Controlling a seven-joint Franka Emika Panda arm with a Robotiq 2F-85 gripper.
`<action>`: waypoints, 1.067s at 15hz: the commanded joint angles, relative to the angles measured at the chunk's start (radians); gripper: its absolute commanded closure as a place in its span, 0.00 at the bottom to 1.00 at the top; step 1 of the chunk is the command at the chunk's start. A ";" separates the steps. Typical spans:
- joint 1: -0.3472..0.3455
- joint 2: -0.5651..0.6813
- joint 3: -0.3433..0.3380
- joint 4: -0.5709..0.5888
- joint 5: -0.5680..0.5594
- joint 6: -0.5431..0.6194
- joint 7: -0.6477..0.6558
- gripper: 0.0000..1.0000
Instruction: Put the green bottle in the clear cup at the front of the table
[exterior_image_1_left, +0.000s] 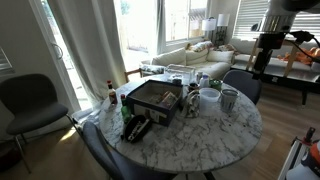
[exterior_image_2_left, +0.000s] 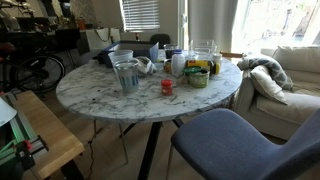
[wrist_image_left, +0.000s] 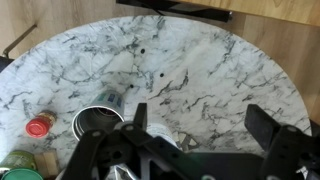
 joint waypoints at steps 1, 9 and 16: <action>0.000 0.000 0.000 0.002 0.000 -0.002 0.000 0.00; 0.245 0.103 0.316 0.203 0.006 -0.056 0.036 0.00; 0.348 0.364 0.443 0.437 0.016 0.115 0.085 0.00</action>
